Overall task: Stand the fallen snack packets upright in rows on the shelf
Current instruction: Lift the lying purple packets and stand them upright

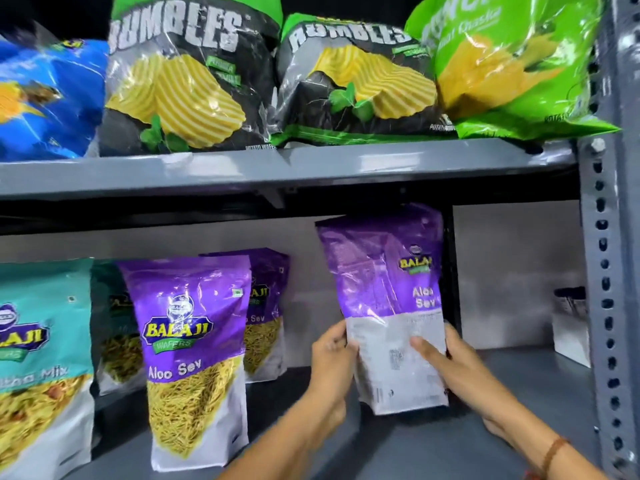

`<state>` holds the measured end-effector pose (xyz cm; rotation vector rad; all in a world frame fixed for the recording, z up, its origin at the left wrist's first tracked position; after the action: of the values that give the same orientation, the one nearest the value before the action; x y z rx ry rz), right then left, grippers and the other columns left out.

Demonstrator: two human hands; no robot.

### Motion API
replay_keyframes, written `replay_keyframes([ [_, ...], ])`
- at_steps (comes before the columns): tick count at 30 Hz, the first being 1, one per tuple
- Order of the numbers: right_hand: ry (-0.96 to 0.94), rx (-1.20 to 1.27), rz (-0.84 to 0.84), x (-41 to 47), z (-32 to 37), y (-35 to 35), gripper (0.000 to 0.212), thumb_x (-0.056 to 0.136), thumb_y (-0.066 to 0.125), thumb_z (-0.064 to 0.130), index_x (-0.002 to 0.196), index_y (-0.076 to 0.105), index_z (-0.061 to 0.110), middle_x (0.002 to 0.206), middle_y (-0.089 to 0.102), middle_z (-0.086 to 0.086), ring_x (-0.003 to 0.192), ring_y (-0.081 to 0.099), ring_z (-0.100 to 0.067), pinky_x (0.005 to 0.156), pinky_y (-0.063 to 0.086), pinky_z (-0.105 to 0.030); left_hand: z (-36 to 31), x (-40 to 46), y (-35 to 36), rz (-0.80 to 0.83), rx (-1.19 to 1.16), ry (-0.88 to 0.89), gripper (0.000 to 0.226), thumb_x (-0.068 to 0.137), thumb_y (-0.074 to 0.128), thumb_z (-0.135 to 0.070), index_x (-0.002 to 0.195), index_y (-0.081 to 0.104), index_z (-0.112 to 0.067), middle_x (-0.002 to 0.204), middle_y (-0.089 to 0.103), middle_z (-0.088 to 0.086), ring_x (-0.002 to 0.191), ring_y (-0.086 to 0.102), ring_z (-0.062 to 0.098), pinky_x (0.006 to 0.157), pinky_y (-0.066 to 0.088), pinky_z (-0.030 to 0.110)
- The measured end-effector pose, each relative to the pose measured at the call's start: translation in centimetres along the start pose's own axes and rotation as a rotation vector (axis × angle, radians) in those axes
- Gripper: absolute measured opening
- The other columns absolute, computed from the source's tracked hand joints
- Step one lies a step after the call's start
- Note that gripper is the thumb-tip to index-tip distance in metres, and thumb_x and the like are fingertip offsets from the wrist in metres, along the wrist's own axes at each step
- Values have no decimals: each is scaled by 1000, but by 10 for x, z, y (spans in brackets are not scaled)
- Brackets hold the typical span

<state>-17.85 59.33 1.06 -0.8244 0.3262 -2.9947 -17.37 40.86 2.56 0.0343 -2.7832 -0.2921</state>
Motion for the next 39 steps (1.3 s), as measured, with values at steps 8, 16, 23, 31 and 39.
replay_keyframes([
  [8, 91, -190, -17, -20, -34, 14, 37, 90, 64, 28, 124, 52, 37, 129, 63, 16, 118, 57, 2, 95, 44, -16, 52, 16, -27, 121, 34, -82, 37, 91, 45, 7, 105, 75, -10, 106, 76, 19, 101, 70, 36, 91, 52, 49],
  [16, 177, -134, -486, -63, -22, 49, 92, 58, 89, 2, 137, 45, 18, 134, 42, -13, 131, 40, -32, 114, 31, -46, 66, 22, -31, 101, -28, -399, 55, 93, 33, -60, 107, 69, -21, 108, 77, 2, 98, 72, 18, 69, 57, 30],
  [23, 223, -51, -153, -46, -19, 64, 118, 67, 87, 16, 152, 6, 20, 162, 0, -3, 150, -2, -16, 124, 6, -39, 60, 11, -30, 200, 212, -320, 64, 96, 15, -57, 88, 72, -30, 83, 75, -8, 77, 68, 8, 75, 46, 26],
  [31, 184, -22, -209, -27, -34, 39, 89, 41, 84, 26, 116, 38, 37, 116, 46, 10, 111, 49, -11, 92, 40, -26, 59, -8, -29, 301, 287, -265, 36, 100, 34, -39, 94, 68, -26, 99, 70, 0, 82, 64, 8, 71, 38, 23],
  [39, 249, 222, -162, -12, -61, 15, 37, 76, 56, -16, 99, 63, 13, 73, 73, 2, 59, 62, -3, 62, 47, -20, 53, 13, -45, 283, 150, -196, 71, 71, 79, -26, 132, 41, -26, 127, 55, -4, 122, 52, 13, 113, 36, 37],
])
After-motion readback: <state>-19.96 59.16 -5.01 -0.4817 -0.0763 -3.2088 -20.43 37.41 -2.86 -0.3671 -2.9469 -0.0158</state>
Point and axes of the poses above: each hand's wrist, its own x-axis towards the middle knuckle, its own y-axis out of the palm, z = x × y, the point moved 3 cm from there along x, towards the middle knuckle
